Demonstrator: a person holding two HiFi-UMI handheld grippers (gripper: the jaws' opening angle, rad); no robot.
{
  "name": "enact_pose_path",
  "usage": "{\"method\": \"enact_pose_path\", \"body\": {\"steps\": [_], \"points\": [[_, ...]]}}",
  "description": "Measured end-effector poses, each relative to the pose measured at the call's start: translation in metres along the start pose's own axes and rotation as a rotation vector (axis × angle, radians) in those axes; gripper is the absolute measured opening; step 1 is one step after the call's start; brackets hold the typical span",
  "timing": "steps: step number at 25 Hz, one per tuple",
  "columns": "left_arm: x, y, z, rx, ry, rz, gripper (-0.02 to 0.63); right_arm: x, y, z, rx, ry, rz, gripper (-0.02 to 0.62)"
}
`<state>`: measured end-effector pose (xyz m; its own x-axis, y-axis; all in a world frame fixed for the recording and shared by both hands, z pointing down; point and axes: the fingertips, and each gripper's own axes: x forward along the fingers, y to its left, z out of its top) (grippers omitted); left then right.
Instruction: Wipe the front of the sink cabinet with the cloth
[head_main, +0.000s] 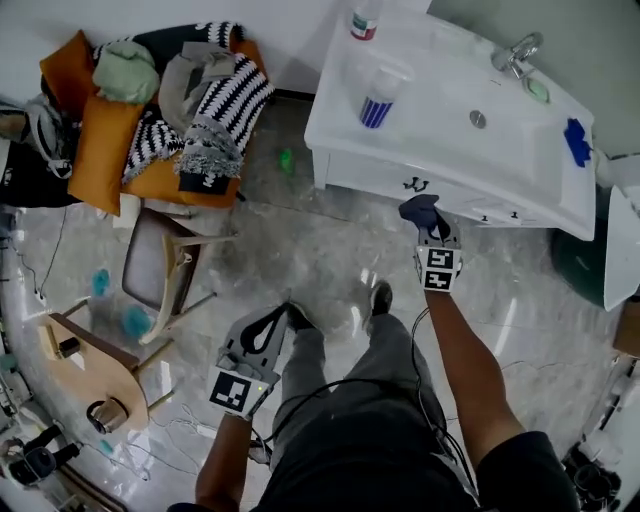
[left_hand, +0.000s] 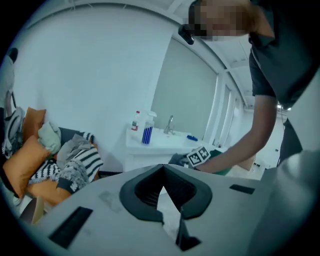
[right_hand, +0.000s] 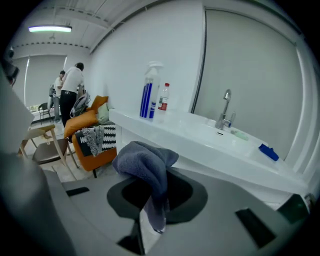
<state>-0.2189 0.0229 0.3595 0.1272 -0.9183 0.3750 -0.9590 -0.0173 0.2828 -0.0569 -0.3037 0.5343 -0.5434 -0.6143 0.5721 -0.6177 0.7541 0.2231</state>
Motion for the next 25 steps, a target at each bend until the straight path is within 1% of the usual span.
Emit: {"method": "enact_pose_path", "body": {"steps": [2,4,6,8,10,12,14,16,18,19,22,24,25], "points": [[0.000,0.031,-0.034,-0.036,0.049,0.032,0.005,0.042,0.025,0.003,0.008,-0.004,0.006,0.057],[0.005,0.052,-0.063,-0.105,0.051,0.058,0.004,0.083,0.043,-0.005,0.008,0.011,0.011,0.057],[0.009,0.065,-0.092,-0.167,0.036,0.083,0.005,0.123,0.059,-0.017,0.000,0.027,0.017,0.057],[0.017,0.070,-0.120,-0.224,0.020,0.087,0.005,0.156,0.072,-0.022,0.012,0.036,0.023,0.057],[0.027,0.067,-0.141,-0.276,0.027,0.074,0.005,0.184,0.091,-0.016,0.024,0.021,0.046,0.057],[0.035,0.064,-0.154,-0.298,0.036,0.058,0.005,0.209,0.119,-0.004,0.024,-0.009,0.085,0.057],[0.042,0.066,-0.162,-0.307,0.037,0.047,0.004,0.227,0.144,0.003,0.079,-0.021,0.108,0.057],[0.047,0.071,-0.167,-0.312,0.039,0.046,0.005,0.234,0.153,0.002,0.189,-0.026,0.105,0.057],[0.052,0.078,-0.167,-0.319,0.035,0.053,0.005,0.232,0.142,-0.006,0.273,-0.026,0.081,0.057],[0.054,0.080,-0.165,-0.323,0.028,0.055,0.004,0.228,0.126,-0.015,0.305,-0.019,0.051,0.057],[0.057,0.083,-0.159,-0.322,0.004,0.054,0.005,0.207,0.046,-0.054,0.398,0.027,-0.102,0.057],[0.057,0.085,-0.161,-0.327,-0.002,0.053,0.005,0.193,-0.003,-0.073,0.388,0.048,-0.190,0.057],[0.057,0.086,-0.164,-0.334,-0.001,0.055,0.005,0.190,-0.016,-0.076,0.362,0.052,-0.208,0.057]]}}
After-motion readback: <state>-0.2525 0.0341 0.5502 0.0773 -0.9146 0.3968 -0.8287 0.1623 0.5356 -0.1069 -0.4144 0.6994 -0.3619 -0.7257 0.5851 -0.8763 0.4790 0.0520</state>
